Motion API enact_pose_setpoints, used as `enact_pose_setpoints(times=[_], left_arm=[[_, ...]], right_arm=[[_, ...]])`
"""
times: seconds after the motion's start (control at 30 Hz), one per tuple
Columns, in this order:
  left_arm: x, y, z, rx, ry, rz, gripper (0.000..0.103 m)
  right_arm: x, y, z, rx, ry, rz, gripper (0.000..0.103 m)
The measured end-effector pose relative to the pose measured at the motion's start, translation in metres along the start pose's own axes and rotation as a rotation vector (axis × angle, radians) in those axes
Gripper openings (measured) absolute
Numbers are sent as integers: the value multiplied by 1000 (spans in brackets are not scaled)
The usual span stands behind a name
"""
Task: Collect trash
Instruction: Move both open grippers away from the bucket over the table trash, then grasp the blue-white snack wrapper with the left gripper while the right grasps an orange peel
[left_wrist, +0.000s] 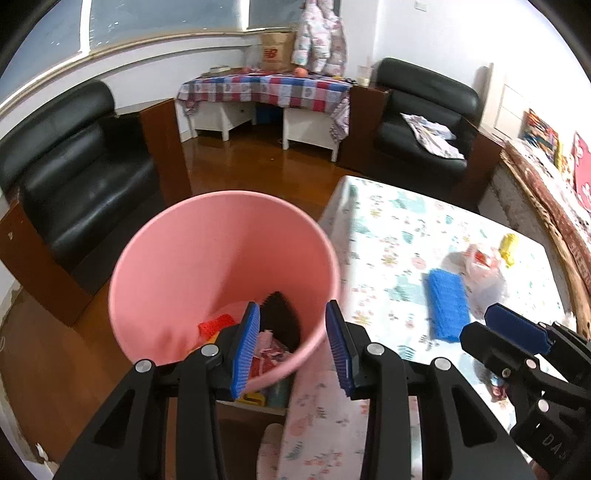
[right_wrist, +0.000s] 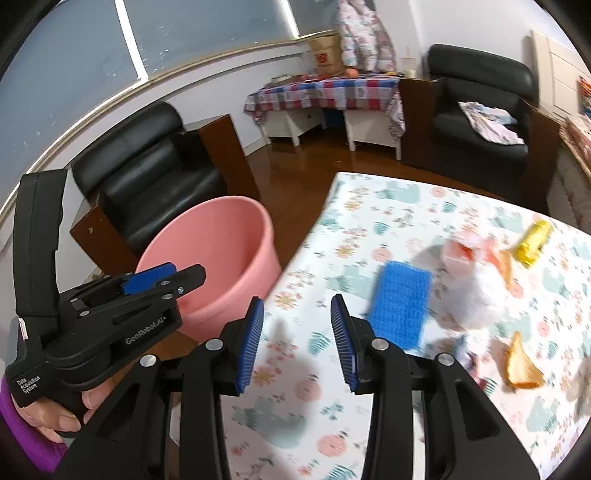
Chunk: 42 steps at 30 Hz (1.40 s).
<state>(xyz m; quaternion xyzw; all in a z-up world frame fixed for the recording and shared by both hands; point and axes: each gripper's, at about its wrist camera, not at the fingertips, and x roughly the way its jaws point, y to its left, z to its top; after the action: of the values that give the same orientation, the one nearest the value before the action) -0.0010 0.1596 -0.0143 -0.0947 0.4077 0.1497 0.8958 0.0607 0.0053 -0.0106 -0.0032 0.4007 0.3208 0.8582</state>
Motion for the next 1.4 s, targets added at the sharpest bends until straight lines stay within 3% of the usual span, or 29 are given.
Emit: enact_pose_setpoints(times=[0.43, 1.07, 1.4], left_arm=[[-3, -58, -5, 104, 3, -54, 37], [-1, -106, -10, 198, 21, -95, 37], [7, -126, -19, 238, 69, -219, 37]], right_arm=[[-36, -51, -25, 93, -40, -83, 38], [-62, -107, -55, 218, -57, -140, 38], [-72, -147, -80, 314, -36, -203, 38]])
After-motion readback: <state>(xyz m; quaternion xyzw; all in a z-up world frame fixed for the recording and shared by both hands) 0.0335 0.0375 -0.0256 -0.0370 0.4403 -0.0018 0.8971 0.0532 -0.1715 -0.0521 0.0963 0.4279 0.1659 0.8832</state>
